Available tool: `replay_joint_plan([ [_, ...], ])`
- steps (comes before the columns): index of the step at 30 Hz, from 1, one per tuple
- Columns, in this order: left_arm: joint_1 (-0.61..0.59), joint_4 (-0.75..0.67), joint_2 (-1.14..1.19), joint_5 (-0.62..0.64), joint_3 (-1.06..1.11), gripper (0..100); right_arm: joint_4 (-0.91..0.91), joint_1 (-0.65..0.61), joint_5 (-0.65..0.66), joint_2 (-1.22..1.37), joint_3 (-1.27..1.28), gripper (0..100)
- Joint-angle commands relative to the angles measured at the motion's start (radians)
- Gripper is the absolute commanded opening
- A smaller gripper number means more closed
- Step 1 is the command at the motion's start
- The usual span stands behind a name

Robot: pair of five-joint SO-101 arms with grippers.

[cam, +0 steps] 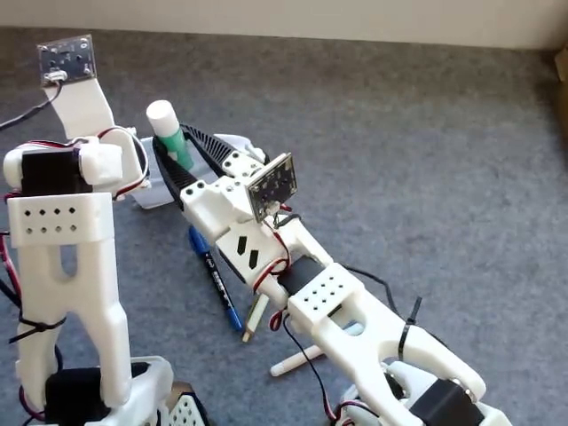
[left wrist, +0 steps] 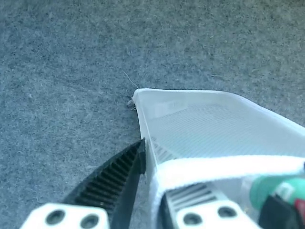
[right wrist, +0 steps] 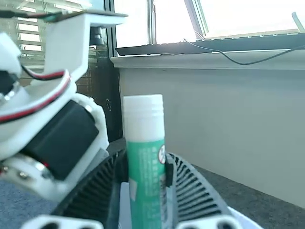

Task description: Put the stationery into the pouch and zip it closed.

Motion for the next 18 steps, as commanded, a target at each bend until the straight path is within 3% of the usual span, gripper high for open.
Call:
replay_joint_plan([
  [1,0.008,-0.035,-0.027,-0.003,0.018,3,0.002,0.042,-0.005,0.012,0.010,1.1],
  [4,0.008,-0.043,-0.027,-0.003,0.024,3,0.002,0.042,-0.005,0.010,0.012,2.8],
  [9,0.008,-0.043,-0.025,-0.003,0.024,3,0.004,0.036,-0.005,0.005,0.059,15.8],
  [18,0.008,-0.078,-0.027,-0.005,0.071,3,0.002,0.039,-0.005,0.005,0.070,15.9],
])
